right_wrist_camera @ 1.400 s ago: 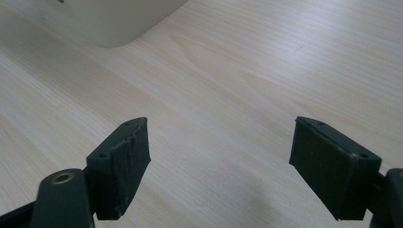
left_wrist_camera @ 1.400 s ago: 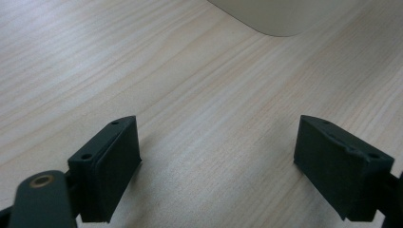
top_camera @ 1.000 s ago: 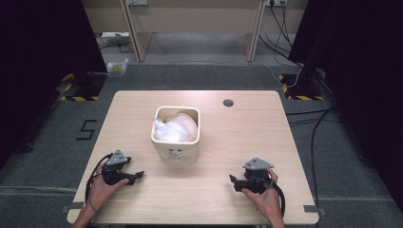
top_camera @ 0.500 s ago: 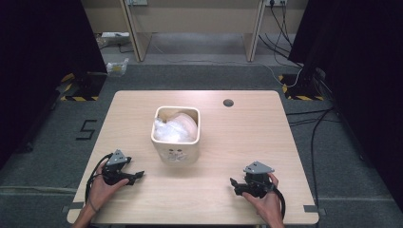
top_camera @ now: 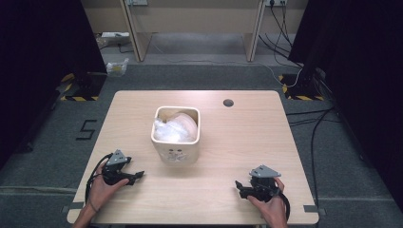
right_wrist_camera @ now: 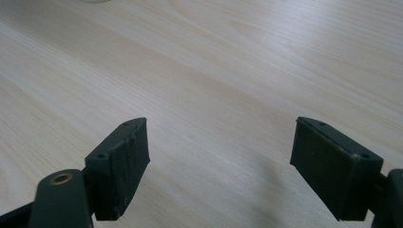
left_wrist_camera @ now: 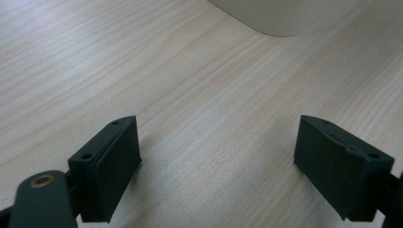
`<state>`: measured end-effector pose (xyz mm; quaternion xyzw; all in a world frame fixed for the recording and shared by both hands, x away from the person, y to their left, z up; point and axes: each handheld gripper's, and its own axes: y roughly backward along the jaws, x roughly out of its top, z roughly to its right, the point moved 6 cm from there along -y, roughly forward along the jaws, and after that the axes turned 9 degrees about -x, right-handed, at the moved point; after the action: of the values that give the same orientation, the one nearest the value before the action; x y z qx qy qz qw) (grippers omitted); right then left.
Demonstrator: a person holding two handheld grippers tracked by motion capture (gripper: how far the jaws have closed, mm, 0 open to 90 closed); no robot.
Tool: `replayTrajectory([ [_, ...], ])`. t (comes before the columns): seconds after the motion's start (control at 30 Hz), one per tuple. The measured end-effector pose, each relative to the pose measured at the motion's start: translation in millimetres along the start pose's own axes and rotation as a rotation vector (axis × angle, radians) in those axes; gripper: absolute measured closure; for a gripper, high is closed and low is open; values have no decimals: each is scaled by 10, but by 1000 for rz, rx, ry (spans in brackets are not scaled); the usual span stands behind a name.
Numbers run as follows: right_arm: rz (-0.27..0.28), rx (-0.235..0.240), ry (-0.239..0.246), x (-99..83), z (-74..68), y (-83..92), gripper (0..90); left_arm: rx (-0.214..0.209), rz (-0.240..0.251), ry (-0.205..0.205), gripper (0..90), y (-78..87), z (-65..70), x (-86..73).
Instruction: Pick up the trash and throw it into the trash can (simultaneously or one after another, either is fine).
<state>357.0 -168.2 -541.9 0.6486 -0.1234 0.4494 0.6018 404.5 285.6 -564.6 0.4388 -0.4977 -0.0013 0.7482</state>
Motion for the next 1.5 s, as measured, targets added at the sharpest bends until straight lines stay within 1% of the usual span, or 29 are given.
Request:
replayTrajectory([
  [0.1, 4, -19, -3, -22, 44, 13, 204, 0, 0, 0, 145, 0, 0, 0],
  [0.37, -2, -30, -9, -77, 59, 12, 203, 0, 0, 0, 145, 0, 0, 0],
  [0.5, -10, -42, 3, -102, 71, 2, 201, 0, 0, 0, 145, 0, 0, 0],
  [0.67, -23, -46, 3, -126, 70, -21, 201, 0, 0, 0, 145, 0, 0, 0],
  [0.77, -32, -43, -2, -150, 66, -46, 192, 0, 0, 0, 145, 0, 0, 0],
  [0.9, -18, -21, -40, -171, 86, -73, 163, 0, 0, 0, 145, 0, 0, 0],
  [1.17, -19, -14, -28, -167, 90, -83, 143, 0, 0, 0, 145, 0, 0, 0],
  [1.5, -22, -13, -28, -166, 88, -85, 140, 3, 0, 2, 144, 1, 1, -1],
])
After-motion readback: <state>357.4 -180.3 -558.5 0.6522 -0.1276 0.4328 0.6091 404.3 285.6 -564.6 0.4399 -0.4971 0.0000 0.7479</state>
